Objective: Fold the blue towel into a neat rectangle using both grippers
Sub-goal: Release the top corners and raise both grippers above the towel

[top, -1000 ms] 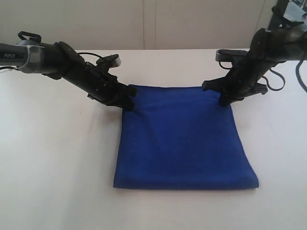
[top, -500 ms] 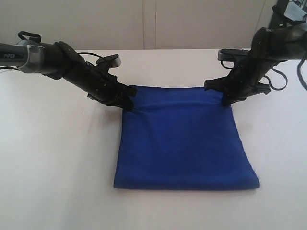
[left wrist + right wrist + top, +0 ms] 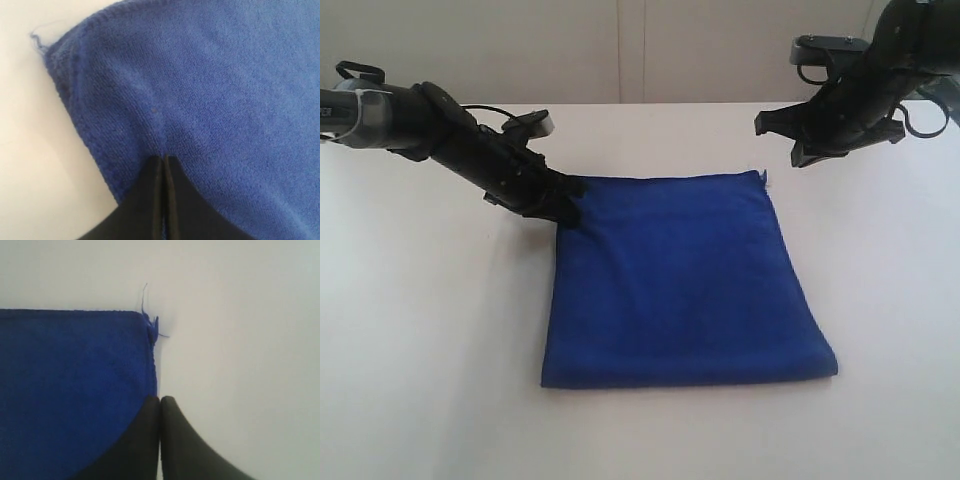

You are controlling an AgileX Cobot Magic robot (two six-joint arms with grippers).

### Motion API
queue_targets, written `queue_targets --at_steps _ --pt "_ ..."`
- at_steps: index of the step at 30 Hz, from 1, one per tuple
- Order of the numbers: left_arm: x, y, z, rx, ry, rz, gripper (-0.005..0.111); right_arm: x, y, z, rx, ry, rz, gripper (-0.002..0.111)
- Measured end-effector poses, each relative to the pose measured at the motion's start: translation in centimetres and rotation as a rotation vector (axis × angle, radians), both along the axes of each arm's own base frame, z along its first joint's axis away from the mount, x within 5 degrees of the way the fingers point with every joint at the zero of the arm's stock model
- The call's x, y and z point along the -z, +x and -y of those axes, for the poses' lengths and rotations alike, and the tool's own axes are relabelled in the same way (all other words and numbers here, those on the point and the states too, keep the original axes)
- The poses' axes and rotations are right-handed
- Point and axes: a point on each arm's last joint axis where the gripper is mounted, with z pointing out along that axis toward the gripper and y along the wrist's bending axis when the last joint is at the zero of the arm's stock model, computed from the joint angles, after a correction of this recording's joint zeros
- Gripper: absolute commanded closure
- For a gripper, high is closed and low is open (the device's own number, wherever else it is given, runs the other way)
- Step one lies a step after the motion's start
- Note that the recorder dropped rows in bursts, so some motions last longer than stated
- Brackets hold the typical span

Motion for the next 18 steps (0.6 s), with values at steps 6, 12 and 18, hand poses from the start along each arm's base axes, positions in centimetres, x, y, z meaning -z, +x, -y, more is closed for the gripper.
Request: queue_targets --at_steps 6,12,18 --pt "-0.1 0.3 -0.9 -0.012 0.005 -0.001 0.107 0.0 0.0 0.0 0.000 0.000 -0.002 0.108" --pt "-0.6 0.7 -1.0 0.028 0.013 0.004 0.107 0.0 -0.1 0.0 -0.002 0.000 -0.009 0.108" --pt "-2.2 0.8 -0.6 0.133 0.004 -0.020 0.107 -1.5 -0.8 0.0 -0.010 0.002 -0.016 0.108"
